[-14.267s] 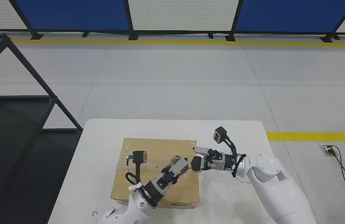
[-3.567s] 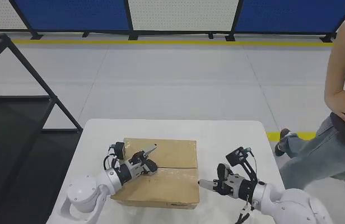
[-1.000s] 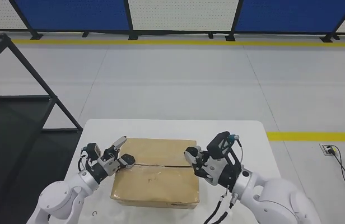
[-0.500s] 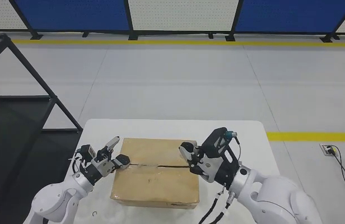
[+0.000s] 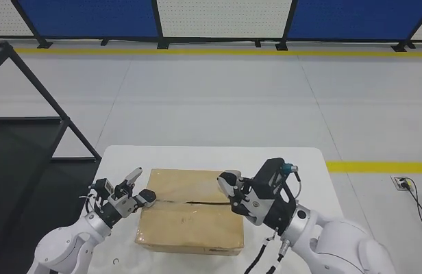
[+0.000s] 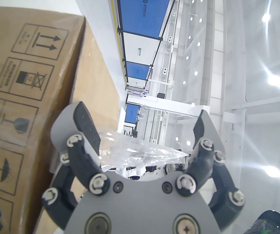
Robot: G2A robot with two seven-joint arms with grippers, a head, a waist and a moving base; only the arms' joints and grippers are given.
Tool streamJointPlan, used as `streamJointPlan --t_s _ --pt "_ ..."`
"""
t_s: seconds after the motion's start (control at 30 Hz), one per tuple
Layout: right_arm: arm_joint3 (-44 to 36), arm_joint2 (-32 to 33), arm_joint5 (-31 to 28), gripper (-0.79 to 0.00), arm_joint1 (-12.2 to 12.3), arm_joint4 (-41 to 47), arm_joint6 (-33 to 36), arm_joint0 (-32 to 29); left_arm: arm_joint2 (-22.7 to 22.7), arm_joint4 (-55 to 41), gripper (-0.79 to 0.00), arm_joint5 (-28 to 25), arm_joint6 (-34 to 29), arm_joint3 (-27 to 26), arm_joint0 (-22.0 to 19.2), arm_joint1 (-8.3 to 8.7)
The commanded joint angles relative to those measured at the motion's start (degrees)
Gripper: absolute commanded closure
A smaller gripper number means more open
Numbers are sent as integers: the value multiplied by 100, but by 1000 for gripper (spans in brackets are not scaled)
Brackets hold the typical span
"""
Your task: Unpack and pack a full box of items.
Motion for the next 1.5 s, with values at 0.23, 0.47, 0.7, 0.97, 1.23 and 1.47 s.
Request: streamJointPlan --t_s 0.23,0.47,0.7,0.97,1.23,1.47 --pt "42 -32 107 0 -13 -118 184 132 -19 -84 -785 -47 6 -11 36 11" --pt "234 3 274 0 -17 -226 321 159 -38 -99 -785 -48 8 -45 75 23" --pt "277 268 454 0 19 -316 473 -110 9 -63 -785 -1 -6 -40 35 34" --pt "387 545 627 0 57 -178 816 -366 80 -19 -785 40 20 -30 -31 42" --pt "557 585 785 0 70 -267 973 -423 159 43 -785 120 66 -16 -97 49" --pt "817 580 831 0 76 -301 1190 -342 216 73 -785 160 93 8 -152 54"
